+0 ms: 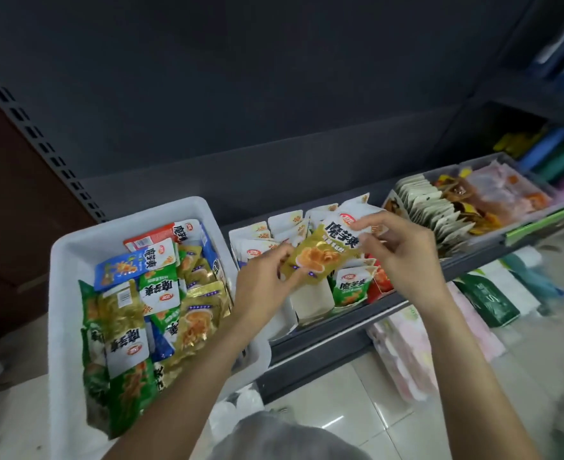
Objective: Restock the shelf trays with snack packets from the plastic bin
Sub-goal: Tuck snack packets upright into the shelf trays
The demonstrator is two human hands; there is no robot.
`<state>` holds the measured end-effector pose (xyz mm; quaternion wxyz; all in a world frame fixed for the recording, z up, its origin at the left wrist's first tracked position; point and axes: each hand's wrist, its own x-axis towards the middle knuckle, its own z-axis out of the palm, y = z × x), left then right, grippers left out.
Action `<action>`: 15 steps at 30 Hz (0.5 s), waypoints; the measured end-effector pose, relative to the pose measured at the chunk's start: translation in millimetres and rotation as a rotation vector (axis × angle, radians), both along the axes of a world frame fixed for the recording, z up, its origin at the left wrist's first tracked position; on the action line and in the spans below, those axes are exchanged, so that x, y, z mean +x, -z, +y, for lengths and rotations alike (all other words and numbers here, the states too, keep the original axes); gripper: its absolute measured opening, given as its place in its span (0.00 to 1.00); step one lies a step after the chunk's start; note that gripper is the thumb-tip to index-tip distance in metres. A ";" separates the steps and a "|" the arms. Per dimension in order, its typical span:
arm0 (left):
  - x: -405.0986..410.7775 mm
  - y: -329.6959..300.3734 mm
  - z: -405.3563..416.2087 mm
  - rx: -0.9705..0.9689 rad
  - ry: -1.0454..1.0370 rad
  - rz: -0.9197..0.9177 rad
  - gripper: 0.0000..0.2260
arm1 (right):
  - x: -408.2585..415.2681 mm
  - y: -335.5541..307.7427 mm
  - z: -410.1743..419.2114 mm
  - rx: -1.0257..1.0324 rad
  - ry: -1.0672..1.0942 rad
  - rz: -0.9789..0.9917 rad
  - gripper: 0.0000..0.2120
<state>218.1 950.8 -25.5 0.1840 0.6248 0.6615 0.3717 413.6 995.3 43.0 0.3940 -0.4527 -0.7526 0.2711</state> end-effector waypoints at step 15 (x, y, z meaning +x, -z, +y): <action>-27.2 15.1 16.4 0.097 -0.113 0.377 0.06 | -56.4 59.5 55.2 0.248 -0.318 -0.623 0.11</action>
